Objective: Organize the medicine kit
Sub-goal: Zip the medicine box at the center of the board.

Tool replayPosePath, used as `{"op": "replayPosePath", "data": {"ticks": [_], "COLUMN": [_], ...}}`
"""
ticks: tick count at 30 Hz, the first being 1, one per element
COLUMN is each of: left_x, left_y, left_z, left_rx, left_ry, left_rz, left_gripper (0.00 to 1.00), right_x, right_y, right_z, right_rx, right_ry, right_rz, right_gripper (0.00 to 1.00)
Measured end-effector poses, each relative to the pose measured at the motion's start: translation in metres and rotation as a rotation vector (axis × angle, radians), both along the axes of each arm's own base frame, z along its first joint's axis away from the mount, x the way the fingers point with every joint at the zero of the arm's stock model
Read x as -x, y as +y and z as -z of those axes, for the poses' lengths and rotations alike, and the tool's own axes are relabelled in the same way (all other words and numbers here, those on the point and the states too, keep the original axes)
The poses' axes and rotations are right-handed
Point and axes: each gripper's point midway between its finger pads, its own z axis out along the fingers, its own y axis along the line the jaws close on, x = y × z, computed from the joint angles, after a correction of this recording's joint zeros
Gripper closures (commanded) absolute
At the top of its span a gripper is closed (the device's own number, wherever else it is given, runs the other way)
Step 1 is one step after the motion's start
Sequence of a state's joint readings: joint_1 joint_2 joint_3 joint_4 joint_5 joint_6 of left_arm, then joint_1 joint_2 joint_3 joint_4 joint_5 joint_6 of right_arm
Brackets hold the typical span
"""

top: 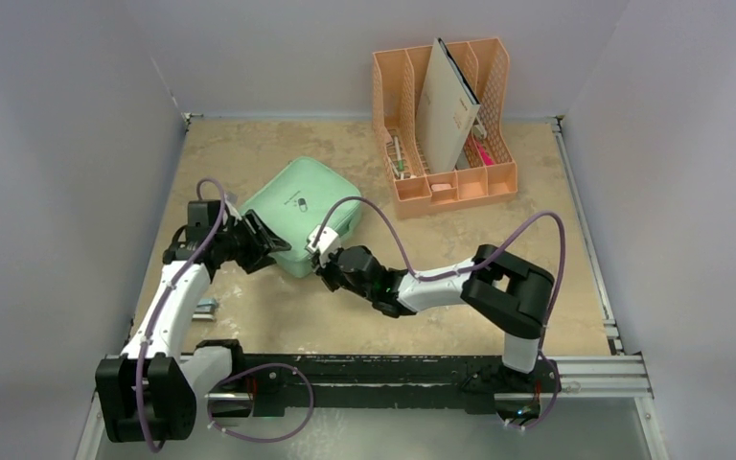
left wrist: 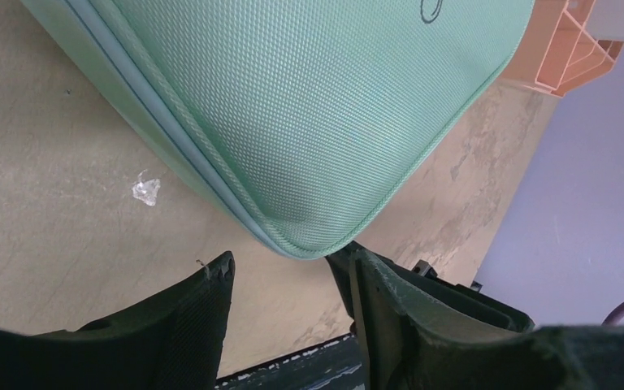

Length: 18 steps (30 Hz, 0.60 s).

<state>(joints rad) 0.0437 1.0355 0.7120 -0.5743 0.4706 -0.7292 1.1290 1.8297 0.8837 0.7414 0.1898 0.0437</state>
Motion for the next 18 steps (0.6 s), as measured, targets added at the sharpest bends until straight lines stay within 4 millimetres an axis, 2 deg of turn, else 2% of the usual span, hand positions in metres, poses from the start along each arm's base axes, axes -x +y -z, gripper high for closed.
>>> {"op": "replayPosePath", "data": {"ticks": [7, 18], "left_x": [0.002, 0.001], "left_y": [-0.004, 0.005], "left_z": [0.011, 0.029], "left_rx": [0.038, -0.011], "left_ry": [0.033, 0.093], "left_rz": [-0.014, -0.045], "left_gripper": [0.50, 0.75], "right_x": [0.008, 0.004], "right_y": [0.029, 0.026], "right_z": [-0.003, 0.003], "right_rx": [-0.029, 0.005], "right_ry": [0.015, 0.006], "right_rz": [-0.024, -0.002], "right_gripper": [1.00, 1.00]}}
